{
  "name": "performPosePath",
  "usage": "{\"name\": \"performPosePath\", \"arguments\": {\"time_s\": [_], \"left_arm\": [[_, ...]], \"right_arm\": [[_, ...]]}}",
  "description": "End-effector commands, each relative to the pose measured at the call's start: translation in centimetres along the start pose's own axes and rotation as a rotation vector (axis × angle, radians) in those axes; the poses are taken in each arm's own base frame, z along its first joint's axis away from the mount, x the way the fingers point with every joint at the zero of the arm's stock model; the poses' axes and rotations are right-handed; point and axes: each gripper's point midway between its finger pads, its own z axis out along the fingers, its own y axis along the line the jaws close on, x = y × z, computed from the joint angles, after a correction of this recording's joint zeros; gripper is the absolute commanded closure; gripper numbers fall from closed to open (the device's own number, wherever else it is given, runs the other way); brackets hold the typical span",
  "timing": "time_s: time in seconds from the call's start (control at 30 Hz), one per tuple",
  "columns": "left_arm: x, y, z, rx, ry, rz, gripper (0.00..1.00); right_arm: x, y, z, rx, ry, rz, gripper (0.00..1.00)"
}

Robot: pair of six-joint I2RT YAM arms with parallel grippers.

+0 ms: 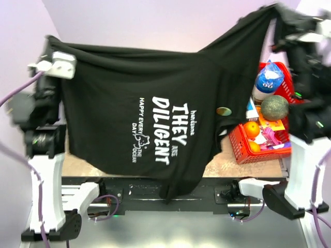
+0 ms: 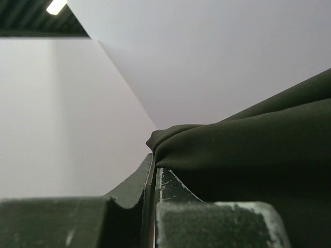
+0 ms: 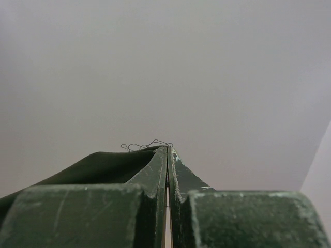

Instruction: Remove the brooch from the garment

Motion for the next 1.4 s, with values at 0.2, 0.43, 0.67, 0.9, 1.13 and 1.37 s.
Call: {"name": "performPosePath", "arguments": {"time_s": [0.2, 0.43, 0.67, 0.9, 1.13, 1.37], "left_arm": [[19.7, -14.0, 2.7, 0.264, 0.333, 0.045, 1.00], [30.9, -24.1, 0.4, 0.510, 0.579, -0.048, 1.00], [37.5, -28.2, -0.8, 0.579, 0.779, -0.083, 1.00], [40.4, -32.2, -0.2, 0.617, 0.825, -0.162, 1.00], [39.2, -33.9, 0.6, 0.661, 0.828, -0.223, 1.00], [38.4, -33.9, 0.0, 0.672, 0.839, -0.256, 0.81]], "right_arm": [[23.9, 6.2, 5.2, -0.075, 0.375, 0.170, 1.00], [40.0, 12.2, 3.9, -0.198, 0.617, 0.197, 1.00], [52.9, 15.0, 3.2, -0.182, 0.780, 0.182, 1.00], [61.5, 16.1, 4.6, -0.162, 0.869, 0.148, 1.00], [66.8, 17.4, 4.8, -0.157, 0.909, 0.086, 1.00], [66.4, 16.8, 4.8, -0.105, 0.913, 0.108, 0.87]]}}
